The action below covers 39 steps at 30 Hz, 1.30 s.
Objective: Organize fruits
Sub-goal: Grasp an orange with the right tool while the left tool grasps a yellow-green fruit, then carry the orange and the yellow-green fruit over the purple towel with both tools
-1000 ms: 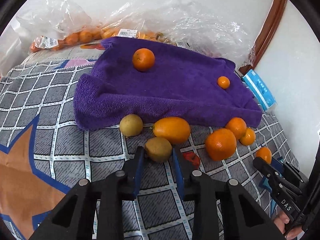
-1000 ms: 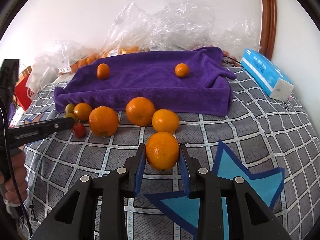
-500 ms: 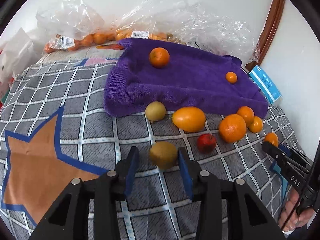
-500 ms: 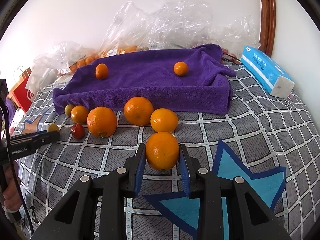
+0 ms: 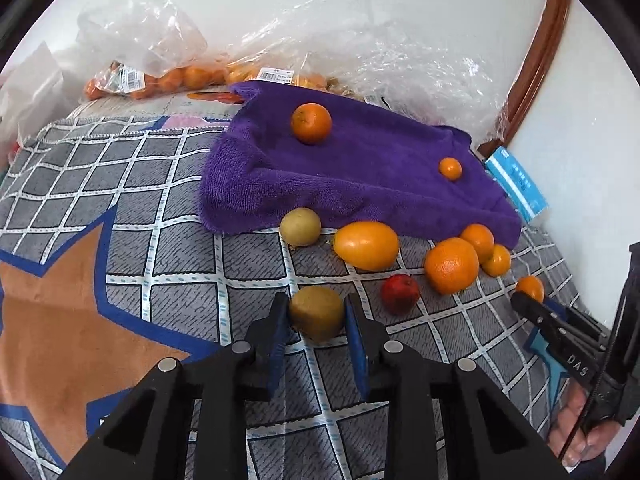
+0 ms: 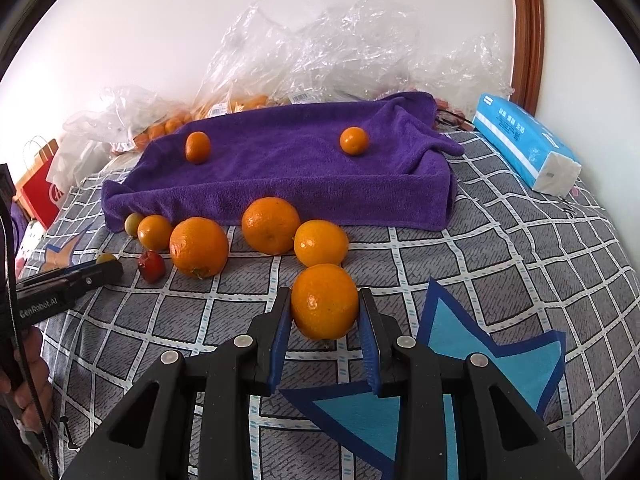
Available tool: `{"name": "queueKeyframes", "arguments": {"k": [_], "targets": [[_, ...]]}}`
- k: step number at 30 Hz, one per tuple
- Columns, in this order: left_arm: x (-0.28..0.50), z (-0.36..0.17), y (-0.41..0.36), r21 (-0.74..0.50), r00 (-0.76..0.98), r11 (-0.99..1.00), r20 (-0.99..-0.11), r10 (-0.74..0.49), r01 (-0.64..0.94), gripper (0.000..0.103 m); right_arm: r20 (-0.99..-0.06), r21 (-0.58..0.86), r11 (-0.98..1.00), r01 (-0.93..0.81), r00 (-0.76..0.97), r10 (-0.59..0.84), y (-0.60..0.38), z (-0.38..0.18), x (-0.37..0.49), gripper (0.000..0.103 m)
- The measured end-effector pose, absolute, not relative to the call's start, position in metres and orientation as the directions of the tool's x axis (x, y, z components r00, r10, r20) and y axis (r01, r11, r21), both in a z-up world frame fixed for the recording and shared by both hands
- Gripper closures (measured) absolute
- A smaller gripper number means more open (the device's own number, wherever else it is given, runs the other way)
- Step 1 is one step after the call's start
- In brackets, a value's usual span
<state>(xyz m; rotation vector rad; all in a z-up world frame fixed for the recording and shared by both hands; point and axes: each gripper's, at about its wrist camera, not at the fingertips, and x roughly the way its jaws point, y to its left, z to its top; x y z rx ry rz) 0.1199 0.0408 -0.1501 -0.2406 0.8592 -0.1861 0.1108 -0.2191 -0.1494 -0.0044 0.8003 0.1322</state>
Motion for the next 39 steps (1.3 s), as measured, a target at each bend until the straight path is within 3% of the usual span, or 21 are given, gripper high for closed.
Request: {"name": "queueKeyframes", "arguments": {"k": [11, 28, 39], "targets": [[0.102, -0.14, 0.056, -0.352, 0.727, 0.935, -0.634, -0.265, 0.034, 0.077, -0.725, -0.008, 0.991, -0.133, 0.684, 0.086, -0.21, -0.151, 0.111, 0.071], [0.096, -0.126, 0.05, -0.346, 0.729, 0.934, -0.615, -0.301, 0.094, 0.077, -0.729, 0.027, 0.996, -0.089, 0.68, 0.08, -0.216, -0.148, 0.11, 0.071], [0.117, -0.072, 0.046, -0.275, 0.754, 0.956, -0.607, -0.253, 0.1, 0.077, -0.652, 0.036, 0.991, -0.128, 0.748, 0.12, -0.201, -0.089, 0.129, 0.071]]}}
